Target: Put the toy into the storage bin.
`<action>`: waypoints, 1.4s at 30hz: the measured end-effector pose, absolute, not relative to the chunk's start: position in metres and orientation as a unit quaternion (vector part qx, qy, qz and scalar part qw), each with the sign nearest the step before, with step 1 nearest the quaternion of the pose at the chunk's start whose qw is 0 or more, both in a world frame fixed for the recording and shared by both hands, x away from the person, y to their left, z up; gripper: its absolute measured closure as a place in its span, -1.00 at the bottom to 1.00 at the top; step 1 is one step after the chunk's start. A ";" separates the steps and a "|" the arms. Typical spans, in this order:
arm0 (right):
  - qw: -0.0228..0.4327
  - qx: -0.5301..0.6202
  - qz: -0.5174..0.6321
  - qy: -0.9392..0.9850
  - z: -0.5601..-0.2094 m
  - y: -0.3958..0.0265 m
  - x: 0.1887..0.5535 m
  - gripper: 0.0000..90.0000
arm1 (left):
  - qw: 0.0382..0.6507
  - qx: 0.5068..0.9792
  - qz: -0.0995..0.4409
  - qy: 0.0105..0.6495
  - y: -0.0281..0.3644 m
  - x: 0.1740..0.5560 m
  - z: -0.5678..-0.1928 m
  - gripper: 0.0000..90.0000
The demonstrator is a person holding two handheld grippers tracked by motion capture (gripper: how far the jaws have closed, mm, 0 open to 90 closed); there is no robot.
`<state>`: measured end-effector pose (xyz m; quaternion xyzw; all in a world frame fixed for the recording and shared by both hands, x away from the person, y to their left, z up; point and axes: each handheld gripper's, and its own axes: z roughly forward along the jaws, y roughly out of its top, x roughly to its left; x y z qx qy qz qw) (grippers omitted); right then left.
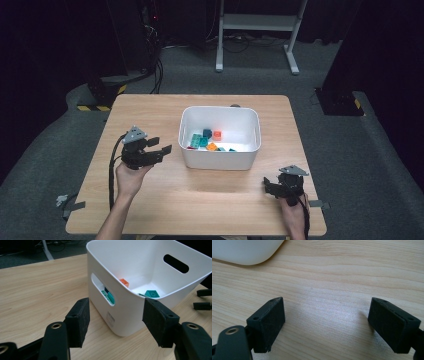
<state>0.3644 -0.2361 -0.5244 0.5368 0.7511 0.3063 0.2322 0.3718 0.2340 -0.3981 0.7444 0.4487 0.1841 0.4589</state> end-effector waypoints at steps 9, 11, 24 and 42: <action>0.232 0.537 0.306 0.751 -0.524 -0.236 0.364 -0.69 | 0.446 0.744 0.184 0.463 0.240 0.362 -0.415 -0.15; 0.232 0.537 0.306 0.751 -0.524 -0.236 0.364 -0.69 | 0.448 0.741 0.181 0.467 0.243 0.360 -0.420 -0.15; 0.232 0.537 0.306 0.751 -0.524 -0.236 0.364 -0.69 | 0.417 0.750 0.178 0.482 0.245 0.348 -0.454 -0.17; 0.232 0.537 0.306 0.751 -0.524 -0.236 0.364 -0.69 | 0.388 0.746 0.201 0.502 0.241 0.346 -0.495 -0.18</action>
